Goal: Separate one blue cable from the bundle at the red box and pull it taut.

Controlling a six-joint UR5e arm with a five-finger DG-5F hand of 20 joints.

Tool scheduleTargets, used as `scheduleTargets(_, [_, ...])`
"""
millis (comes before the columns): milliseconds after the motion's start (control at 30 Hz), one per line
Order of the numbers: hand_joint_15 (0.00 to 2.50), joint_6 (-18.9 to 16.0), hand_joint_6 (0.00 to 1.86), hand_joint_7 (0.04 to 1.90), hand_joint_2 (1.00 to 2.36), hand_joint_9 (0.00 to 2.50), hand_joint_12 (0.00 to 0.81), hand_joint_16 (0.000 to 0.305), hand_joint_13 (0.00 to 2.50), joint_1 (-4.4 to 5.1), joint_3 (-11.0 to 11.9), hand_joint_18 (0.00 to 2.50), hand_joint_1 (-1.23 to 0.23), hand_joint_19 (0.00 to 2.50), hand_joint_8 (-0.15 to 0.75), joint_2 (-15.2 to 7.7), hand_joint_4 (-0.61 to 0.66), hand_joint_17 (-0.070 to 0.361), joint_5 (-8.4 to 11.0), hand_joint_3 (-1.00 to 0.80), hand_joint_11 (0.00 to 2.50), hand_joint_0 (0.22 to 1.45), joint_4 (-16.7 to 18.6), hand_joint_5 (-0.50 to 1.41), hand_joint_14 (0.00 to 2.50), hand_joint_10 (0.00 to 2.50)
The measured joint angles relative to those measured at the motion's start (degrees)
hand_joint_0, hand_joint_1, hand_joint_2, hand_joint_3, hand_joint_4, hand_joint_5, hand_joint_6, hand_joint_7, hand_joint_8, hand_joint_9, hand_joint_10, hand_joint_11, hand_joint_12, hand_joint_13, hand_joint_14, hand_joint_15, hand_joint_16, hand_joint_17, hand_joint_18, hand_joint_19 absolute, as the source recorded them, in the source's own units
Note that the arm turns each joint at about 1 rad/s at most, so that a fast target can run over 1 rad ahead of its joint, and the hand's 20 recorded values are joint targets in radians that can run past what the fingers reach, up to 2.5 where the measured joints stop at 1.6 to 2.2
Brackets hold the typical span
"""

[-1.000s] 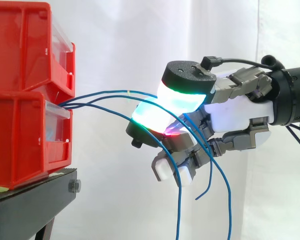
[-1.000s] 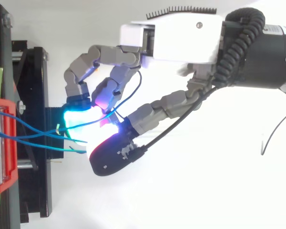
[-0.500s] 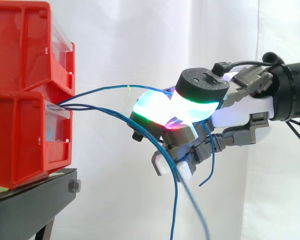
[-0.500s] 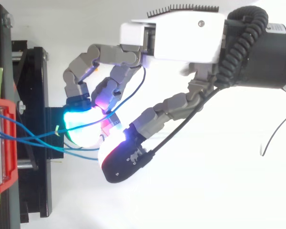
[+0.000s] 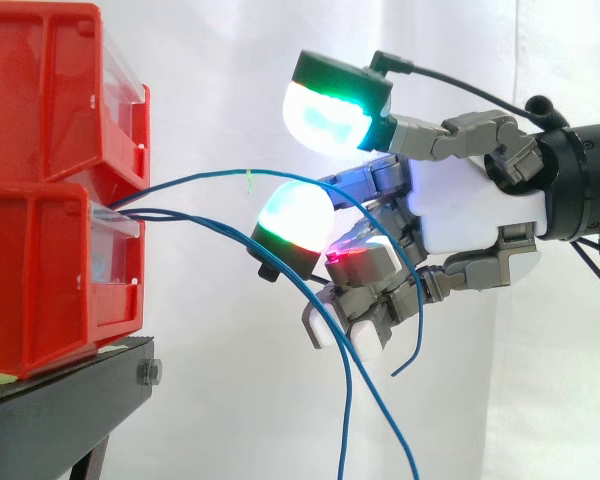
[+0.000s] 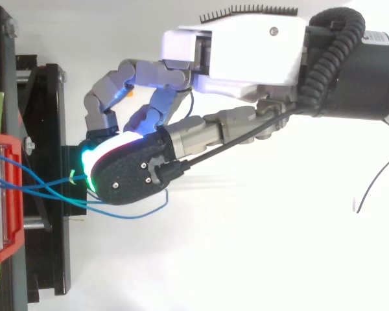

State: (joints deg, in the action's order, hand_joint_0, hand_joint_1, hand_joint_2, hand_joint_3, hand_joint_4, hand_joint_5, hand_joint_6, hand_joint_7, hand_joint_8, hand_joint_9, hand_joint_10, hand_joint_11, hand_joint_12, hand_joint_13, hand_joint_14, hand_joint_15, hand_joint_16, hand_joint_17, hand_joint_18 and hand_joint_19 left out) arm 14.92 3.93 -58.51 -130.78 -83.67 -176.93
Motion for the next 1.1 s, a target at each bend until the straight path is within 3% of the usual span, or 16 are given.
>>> scheduleTargets(333, [0.56,-1.42,0.86,1.06,1.02,1.08,0.355,0.038,0.79,0.18,0.01,0.68,-0.63,0.57,0.333,-0.02,0.11,0.087,-0.02,-0.23,1.22,0.58,0.14,-0.19,0.02,0.02])
scheduleTargets(667, [0.57,-1.81,0.88,1.03,1.02,1.06,0.367,0.042,0.79,0.5,0.0,0.71,-0.68,0.6,0.325,-0.07,0.07,0.093,0.14,-0.15,1.23,0.59,0.8,-0.19,0.02,0.02])
scheduleTargets(800, [0.57,-2.55,0.89,1.0,1.02,1.06,0.37,0.042,0.8,0.53,0.01,0.71,-0.71,0.61,0.317,-0.08,-0.01,0.094,0.06,-0.1,1.23,0.6,0.94,-0.2,0.02,0.02])
scheduleTargets(1100, [0.59,-8.54,0.88,0.95,1.02,1.08,0.362,0.04,0.84,0.63,-0.03,0.73,-0.77,0.63,0.288,-0.09,-0.07,0.091,0.0,-0.21,1.26,0.66,0.76,-0.21,0.02,0.02])
